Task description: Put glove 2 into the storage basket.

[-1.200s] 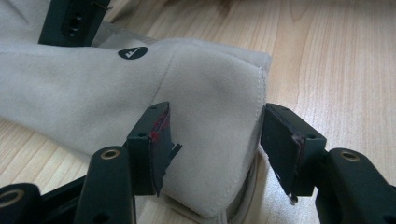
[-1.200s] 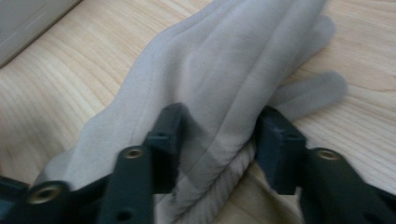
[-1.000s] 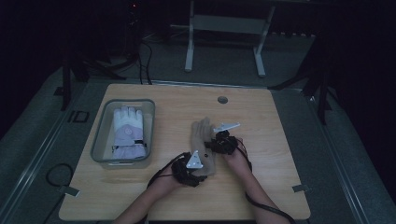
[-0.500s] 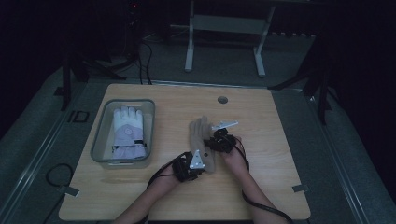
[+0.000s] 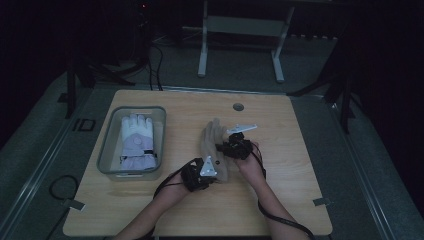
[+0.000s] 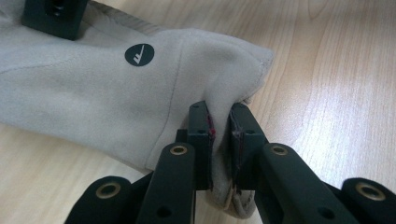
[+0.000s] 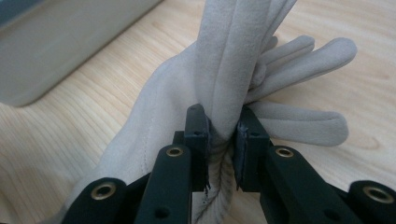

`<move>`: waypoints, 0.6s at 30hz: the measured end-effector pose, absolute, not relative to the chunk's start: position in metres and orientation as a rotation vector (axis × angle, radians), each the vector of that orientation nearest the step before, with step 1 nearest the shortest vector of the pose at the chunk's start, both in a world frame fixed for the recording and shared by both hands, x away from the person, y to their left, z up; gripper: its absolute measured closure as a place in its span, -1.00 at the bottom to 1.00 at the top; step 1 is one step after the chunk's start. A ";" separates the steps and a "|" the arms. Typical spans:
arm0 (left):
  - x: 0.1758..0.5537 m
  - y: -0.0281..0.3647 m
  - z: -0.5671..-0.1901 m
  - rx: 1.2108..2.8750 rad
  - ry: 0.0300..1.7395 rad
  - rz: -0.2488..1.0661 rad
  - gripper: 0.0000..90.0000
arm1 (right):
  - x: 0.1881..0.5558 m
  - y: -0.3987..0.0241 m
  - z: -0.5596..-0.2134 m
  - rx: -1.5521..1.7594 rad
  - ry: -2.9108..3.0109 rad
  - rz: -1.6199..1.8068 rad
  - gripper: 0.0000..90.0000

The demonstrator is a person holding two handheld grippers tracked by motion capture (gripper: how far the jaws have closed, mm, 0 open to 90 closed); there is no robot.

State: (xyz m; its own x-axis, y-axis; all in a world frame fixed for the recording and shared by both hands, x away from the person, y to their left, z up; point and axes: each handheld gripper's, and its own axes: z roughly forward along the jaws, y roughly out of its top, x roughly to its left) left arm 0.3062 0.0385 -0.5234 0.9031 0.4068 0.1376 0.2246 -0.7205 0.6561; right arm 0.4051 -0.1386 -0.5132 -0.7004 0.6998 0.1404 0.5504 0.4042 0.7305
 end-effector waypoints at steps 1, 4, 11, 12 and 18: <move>0.306 0.040 -0.521 2.402 0.447 0.357 0.80 | 0.405 -0.137 -0.511 1.106 2.469 1.173 0.73; 0.304 0.043 -0.514 2.406 0.450 0.366 0.80 | 0.404 -0.132 -0.505 1.087 2.470 1.179 0.73; 0.303 0.055 -0.501 2.399 0.470 0.381 0.80 | 0.404 -0.119 -0.490 1.055 2.469 1.206 0.73; 0.303 0.058 -0.498 2.396 0.476 0.382 0.80 | 0.404 -0.116 -0.488 1.052 2.468 1.211 0.73; 0.302 0.069 -0.490 2.392 0.492 0.407 0.80 | 0.405 -0.102 -0.476 1.019 2.472 1.233 0.73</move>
